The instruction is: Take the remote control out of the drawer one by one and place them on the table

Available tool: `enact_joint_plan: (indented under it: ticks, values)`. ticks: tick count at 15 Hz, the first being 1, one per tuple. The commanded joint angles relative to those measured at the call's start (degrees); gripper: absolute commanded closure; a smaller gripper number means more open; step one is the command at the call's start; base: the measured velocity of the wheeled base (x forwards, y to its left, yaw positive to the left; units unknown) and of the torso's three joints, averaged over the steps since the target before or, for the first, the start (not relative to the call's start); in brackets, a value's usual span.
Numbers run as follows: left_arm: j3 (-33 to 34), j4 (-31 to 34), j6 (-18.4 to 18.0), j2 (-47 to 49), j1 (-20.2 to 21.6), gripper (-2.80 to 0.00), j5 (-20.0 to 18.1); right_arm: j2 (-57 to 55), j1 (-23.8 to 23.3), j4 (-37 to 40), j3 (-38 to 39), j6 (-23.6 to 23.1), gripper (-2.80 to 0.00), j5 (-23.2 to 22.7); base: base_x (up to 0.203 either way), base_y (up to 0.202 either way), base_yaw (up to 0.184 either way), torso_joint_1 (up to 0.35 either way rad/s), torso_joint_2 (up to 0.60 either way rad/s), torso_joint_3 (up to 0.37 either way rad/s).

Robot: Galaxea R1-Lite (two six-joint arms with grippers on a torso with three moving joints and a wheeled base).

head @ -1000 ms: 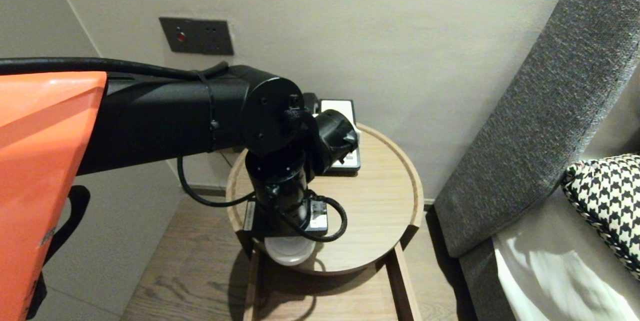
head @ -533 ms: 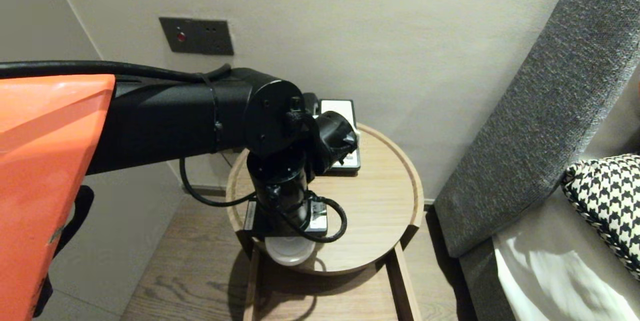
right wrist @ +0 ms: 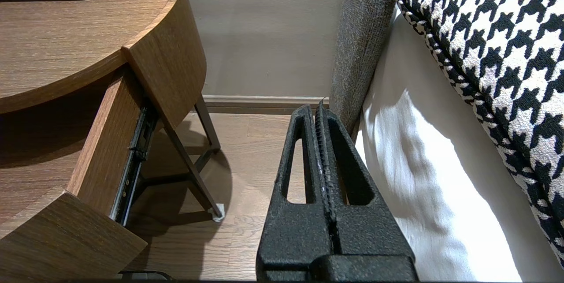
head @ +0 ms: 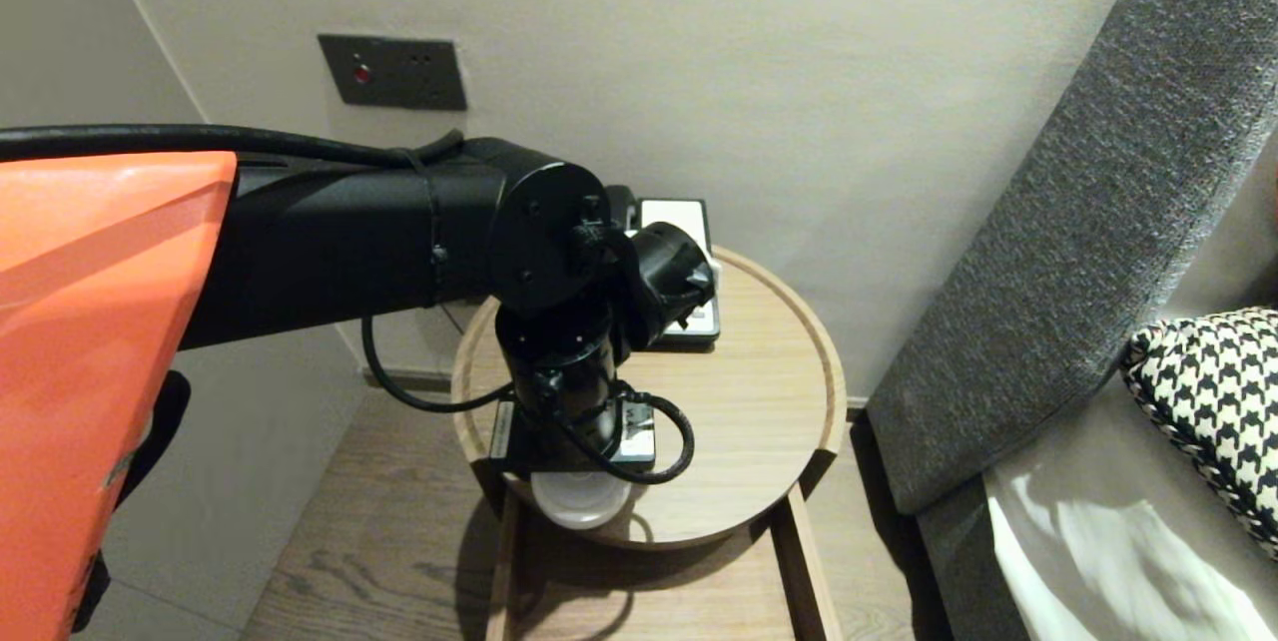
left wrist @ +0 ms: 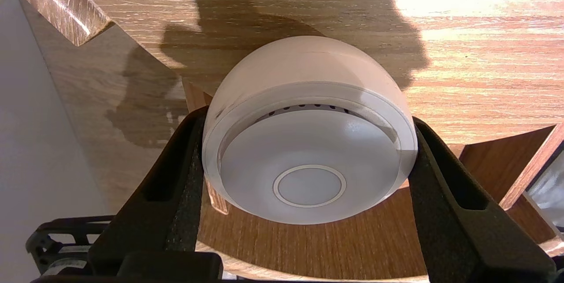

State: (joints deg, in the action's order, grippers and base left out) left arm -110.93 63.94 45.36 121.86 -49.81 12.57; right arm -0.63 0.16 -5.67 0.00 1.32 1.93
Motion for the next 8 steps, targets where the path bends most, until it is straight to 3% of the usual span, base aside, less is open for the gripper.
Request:
enact_joint_plan:
  ticks: [1, 8]
  values:
    - [0.0, 0.2, 0.4, 0.0, 0.1, 0.00, 0.1, 0.0, 0.0, 0.0, 2.3, 0.0, 0.00, 0.0, 0.000, 0.000, 0.000, 0.000, 0.00, 0.000]
    - [0.0, 0.2, 0.3, 0.5, 0.4, 0.00, 0.1, 0.0, 0.0, 0.0, 2.3, 0.0, 0.00, 0.0, 0.000, 0.000, 0.000, 0.000, 0.00, 0.000]
